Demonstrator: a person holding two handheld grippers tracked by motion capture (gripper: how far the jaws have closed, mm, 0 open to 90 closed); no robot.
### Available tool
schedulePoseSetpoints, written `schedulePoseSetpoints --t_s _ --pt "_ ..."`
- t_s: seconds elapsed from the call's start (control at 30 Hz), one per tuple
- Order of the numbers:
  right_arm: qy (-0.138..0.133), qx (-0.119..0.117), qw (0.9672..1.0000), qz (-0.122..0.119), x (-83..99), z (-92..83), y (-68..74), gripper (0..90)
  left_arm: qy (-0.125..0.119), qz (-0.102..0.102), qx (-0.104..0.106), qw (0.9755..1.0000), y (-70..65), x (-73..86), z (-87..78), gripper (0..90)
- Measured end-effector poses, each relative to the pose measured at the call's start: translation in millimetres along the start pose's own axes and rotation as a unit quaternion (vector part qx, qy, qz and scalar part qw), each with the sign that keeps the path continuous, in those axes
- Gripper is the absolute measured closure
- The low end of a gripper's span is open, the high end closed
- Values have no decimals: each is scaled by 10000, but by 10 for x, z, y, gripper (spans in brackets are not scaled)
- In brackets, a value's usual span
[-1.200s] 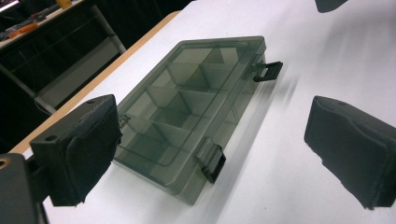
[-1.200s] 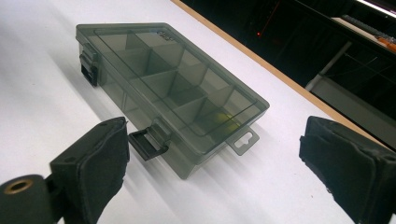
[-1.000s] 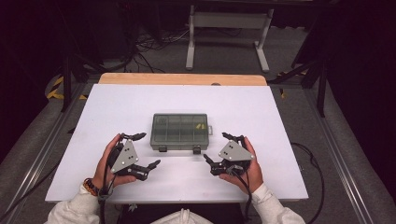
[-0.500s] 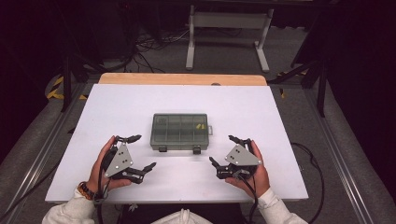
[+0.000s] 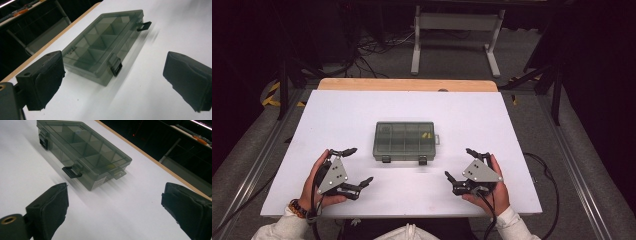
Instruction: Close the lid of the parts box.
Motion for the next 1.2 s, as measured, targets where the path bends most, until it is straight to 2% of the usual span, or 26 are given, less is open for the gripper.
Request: schedulePoseSetpoints --t_s 0.2,0.47,0.6,0.63,0.8,0.83,1.2 --pt "23 -7 10000 86 113 -57 -41 73 89 -133 -10 9999 30 142 -71 47" --pt "205 12 9994 286 328 -71 -77 68 272 -345 -82 9990 76 367 -191 41" --pt "171 32 9993 333 337 -83 -73 67 313 -414 -55 9986 63 424 -223 42" --pt "157 30 9994 300 336 -83 -60 67 283 -484 -17 9984 50 426 -221 41" --pt "186 -22 9996 221 338 -64 -10 67 333 -468 -27 9983 45 438 -219 40" --pt "118 -58 9996 232 330 -70 3 67 331 -452 -43 9984 45 435 -217 40" --pt "28 22 9998 215 302 -122 15 67 229 -490 14 9985 32 411 -216 40"
Point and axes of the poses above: each handheld gripper's, and its own axes: z roughly forward along the jaws, x roughly out of its underside, y roughly to its left, the point moved 6 cm from there along z, roughly forward along the jaws, and after that the axes turned 4 degrees about -x, right-handed, at the moved point
